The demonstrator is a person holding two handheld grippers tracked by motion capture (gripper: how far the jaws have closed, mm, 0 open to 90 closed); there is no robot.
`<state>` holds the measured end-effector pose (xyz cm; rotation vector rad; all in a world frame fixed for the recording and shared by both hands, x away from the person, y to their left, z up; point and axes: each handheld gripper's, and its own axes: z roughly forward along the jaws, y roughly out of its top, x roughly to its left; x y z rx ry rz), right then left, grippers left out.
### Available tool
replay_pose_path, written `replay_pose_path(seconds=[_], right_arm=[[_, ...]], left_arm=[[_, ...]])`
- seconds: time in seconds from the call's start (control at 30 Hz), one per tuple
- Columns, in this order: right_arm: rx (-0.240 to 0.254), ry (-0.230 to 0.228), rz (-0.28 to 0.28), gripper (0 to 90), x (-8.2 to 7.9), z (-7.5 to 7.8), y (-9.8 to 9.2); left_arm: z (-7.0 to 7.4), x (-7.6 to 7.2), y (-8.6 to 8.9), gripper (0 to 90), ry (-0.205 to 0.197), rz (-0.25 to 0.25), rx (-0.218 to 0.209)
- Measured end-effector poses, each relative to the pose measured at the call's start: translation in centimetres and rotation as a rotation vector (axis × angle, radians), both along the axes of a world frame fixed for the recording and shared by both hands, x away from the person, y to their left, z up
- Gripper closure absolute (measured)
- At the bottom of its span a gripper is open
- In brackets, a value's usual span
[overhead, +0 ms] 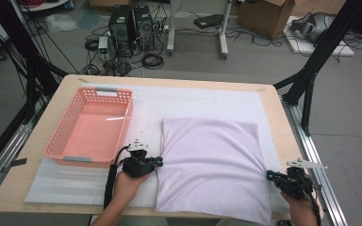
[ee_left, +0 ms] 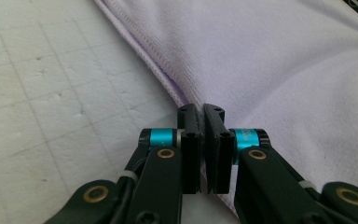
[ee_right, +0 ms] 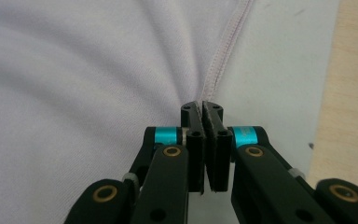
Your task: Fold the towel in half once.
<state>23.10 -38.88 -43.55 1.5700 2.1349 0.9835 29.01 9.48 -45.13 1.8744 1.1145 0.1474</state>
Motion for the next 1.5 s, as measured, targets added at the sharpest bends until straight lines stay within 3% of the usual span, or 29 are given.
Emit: replay_pose_path(seconds=[0.03,0.07,0.1,0.13,0.23,0.3,0.43,0.53,0.7,0.77,0.83,0.9,0.97,1.03,1.1,1.13,1.2,1.33,1.4,1.5], right_arm=[[0.005,-0.004,0.003,85.8,-0.1,0.0,0.0],[0.017,-0.028,0.008,79.6,-0.1,0.1,0.0],[0.022,-0.052,0.002,68.6,-0.1,0.3,0.0],[0.028,-0.073,-0.002,66.9,0.0,0.4,0.0],[0.044,-0.122,-0.007,63.0,0.4,0.9,-0.1],[0.044,-0.13,-0.003,62.8,0.7,0.9,0.0],[0.035,-0.116,0.026,62.8,1.2,0.7,0.5],[0.035,-0.118,0.043,62.2,1.5,0.7,0.8],[0.044,-0.114,0.073,62.1,1.8,0.8,1.1],[0.042,-0.11,0.082,62.1,1.9,0.8,1.2],[0.04,-0.104,0.088,62.1,2.0,0.7,1.3],[0.04,-0.105,0.09,62.1,2.1,0.7,1.3],[0.038,-0.103,0.093,62.1,2.2,0.7,1.4],[0.04,-0.103,0.092,62.1,2.3,0.6,1.4],[0.037,-0.105,0.093,62.1,2.4,0.7,1.4],[0.037,-0.102,0.091,62.0,2.5,0.7,1.4],[0.027,-0.112,0.083,61.2,3.0,0.8,1.2],[0.028,-0.131,0.039,58.7,5.8,0.9,0.2],[0.043,-0.134,0.027,57.4,7.7,0.6,-0.1],[-0.004,-0.118,0.004,54.7,10.6,0.2,-0.1]], left_arm=[[0.1,0.3,-0.1,78.9,-0.008,-0.003,-0.001],[0.2,0.7,-0.2,68.2,-0.012,0.002,-0.008],[0.4,1.1,-0.2,61.6,-0.016,0.008,-0.012],[0.7,1.6,-0.3,57.9,-0.043,0.024,-0.023],[1.6,3.4,-0.9,53.9,-0.093,0.051,-0.035],[2.0,4.8,-1.5,53.1,-0.101,0.065,-0.024],[2.3,7.4,-2.5,54.3,-0.141,0.077,-0.007],[2.3,8.8,-3.0,59.9,-0.172,0.093,0.025],[0.9,11.0,-3.3,67.1,-0.148,0.116,0.072],[0.1,11.7,-3.6,67.9,-0.102,0.099,0.122],[0.1,11.9,-3.8,73.6,-0.124,0.107,0.15],[0.3,12.3,-4.2,77.9,-0.137,0.121,0.212],[0.3,12.6,-4.5,82.9,-0.167,0.18,0.272],[0.1,13.1,-4.1,86.8,-0.163,0.23,0.234],[0.1,13.2,-3.9,87.9,-0.162,0.266,0.233],[0.1,13.2,-3.8,84.5,-0.157,0.271,0.218],[0.1,13.3,-3.4,67.0,-0.157,0.274,0.206],[0.0,13.7,-2.5,54.0,-0.12,0.269,0.121],[-0.1,13.8,-2.5,53.2,-0.115,0.258,0.112],[-0.1,14.2,-2.7,51.3,-0.091,0.221,0.119]])
